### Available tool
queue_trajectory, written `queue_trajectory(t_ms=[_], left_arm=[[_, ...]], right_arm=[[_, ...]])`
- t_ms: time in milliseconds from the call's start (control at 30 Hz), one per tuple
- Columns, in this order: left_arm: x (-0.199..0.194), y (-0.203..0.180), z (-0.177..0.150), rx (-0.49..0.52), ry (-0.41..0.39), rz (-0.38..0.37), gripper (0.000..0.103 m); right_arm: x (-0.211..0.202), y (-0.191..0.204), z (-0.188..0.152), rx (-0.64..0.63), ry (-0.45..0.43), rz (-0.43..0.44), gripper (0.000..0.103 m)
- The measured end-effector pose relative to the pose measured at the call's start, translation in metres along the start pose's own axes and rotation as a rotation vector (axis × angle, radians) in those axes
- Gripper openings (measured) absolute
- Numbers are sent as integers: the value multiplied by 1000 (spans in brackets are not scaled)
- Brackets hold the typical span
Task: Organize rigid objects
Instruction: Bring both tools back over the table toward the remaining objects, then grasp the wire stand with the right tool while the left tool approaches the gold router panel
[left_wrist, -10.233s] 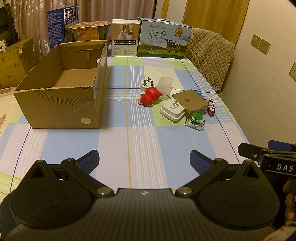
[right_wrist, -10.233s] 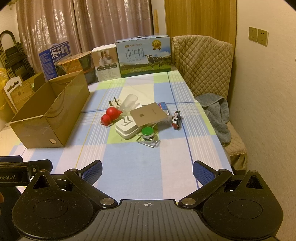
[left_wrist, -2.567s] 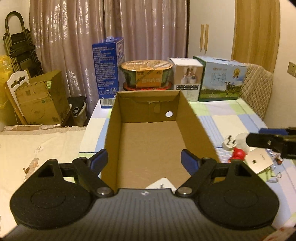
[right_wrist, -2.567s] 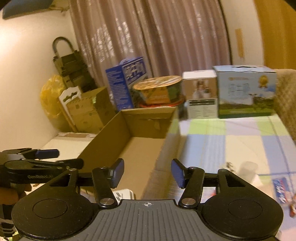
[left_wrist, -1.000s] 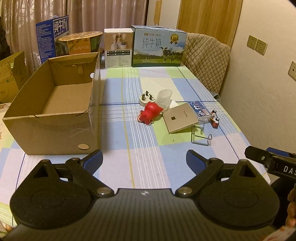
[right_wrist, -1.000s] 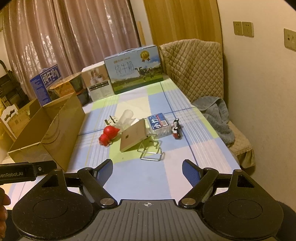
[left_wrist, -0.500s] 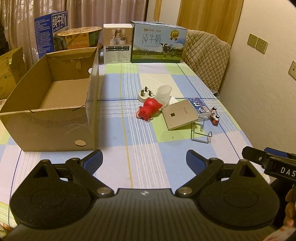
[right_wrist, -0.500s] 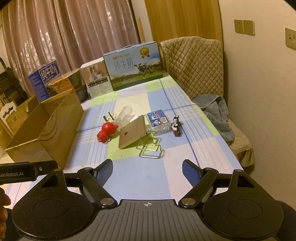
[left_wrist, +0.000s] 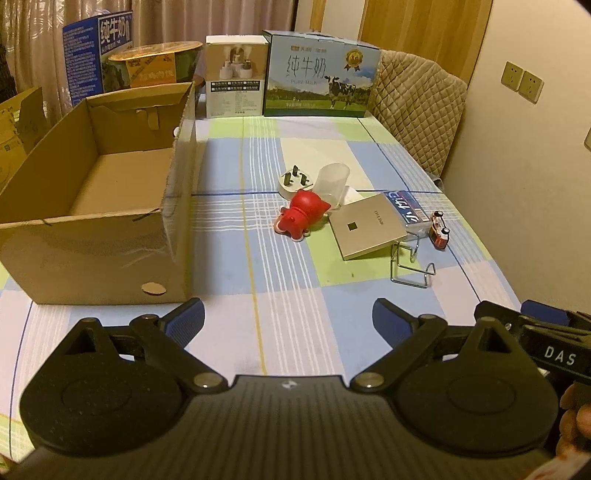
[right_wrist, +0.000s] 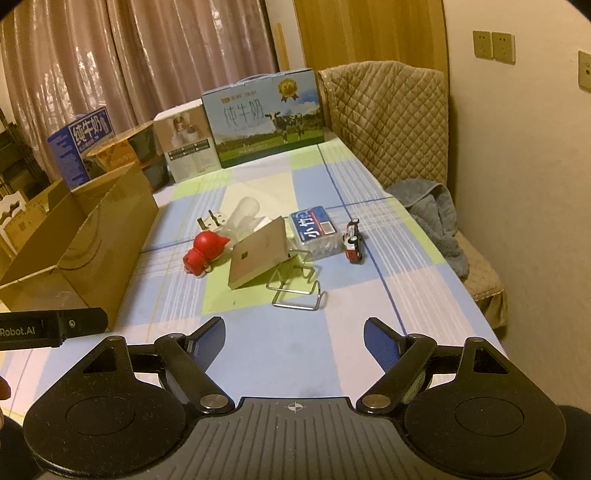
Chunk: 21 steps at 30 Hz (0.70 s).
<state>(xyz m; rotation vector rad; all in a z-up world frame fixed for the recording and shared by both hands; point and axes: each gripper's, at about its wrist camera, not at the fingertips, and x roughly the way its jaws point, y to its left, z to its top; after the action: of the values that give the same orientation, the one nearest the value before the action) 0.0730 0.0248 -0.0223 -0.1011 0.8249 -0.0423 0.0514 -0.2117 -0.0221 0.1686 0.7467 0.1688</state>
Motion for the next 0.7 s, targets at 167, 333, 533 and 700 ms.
queue_trajectory(t_ms=[167,333,533,700], left_arm=[[18,-1,5,-3,16,-1,96],[37,-2,9,-4,34,-5,96],[60,0,16,-14,49,-8,96],[76,0,21,-19,61,-14,96]], right_arm=[[20,-3,2,4,14,-7,79],[44,-4,5,9,21,-14,79],[78,-1,9,13,29,-18,79],[104,4,13,19,41,-28,79]])
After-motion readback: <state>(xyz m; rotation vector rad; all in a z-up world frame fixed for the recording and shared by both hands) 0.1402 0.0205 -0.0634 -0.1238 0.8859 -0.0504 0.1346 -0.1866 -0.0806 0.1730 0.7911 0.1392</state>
